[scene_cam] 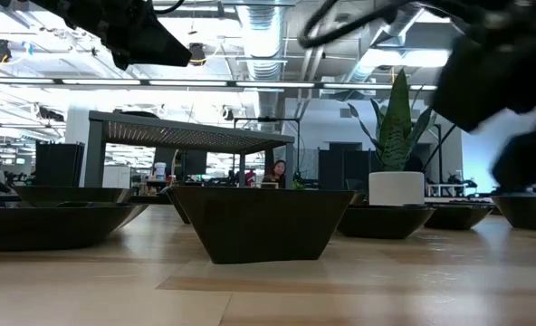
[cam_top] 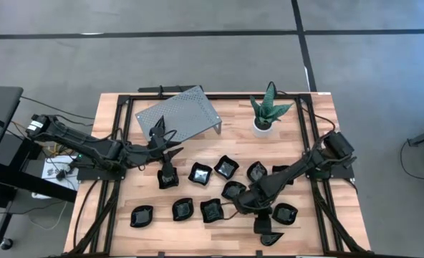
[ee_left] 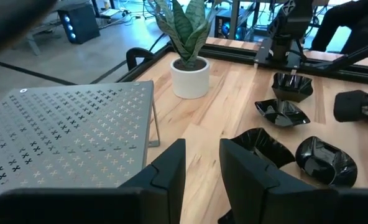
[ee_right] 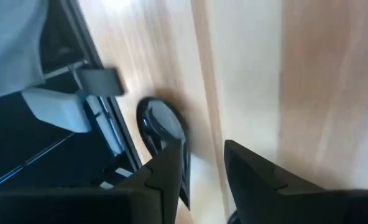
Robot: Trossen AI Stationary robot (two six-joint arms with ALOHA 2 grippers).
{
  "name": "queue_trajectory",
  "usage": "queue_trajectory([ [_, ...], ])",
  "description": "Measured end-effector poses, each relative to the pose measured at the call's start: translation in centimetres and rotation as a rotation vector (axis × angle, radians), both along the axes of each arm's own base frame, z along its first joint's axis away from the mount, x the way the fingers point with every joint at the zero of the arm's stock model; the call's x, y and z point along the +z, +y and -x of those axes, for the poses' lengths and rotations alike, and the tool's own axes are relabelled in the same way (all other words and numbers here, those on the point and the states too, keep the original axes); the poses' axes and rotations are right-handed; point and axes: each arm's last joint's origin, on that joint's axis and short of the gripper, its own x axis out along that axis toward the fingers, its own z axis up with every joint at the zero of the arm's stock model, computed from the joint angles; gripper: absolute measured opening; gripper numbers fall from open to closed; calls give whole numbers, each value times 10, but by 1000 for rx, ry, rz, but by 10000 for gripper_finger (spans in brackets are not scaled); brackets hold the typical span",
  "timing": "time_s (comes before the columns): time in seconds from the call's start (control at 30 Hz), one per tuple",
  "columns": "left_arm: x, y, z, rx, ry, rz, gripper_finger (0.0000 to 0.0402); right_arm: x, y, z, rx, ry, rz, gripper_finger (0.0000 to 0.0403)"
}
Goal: Pick & Place Mini shaped plates
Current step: Stack the black drop-shaped plate on the black drop-shaped plate on the shelf
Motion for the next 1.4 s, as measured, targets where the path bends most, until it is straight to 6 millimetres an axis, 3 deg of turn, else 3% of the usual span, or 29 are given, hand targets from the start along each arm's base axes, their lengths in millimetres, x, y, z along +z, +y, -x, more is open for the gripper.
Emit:
queue_trajectory([
  [0.27, 0, 0, 0, 0, 0, 0, 100, -8, 23, 13, -24, 70, 50, 116],
  [0.47, 0, 0, 0, -2, 3, -7, 100, -10, 28, 17, -65, 25, 165, 116],
  [0.87, 0, 0, 0, -2, 3, -6, 100, -10, 47, 26, -68, 7, 160, 98],
  [1.07, 1, 0, 0, 1, -7, -5, 100, -11, 44, 30, -83, 45, 203, 92],
  [1.4, 2, 3, -1, 23, -21, -5, 100, 3, 57, 27, -104, 12, 186, 92],
])
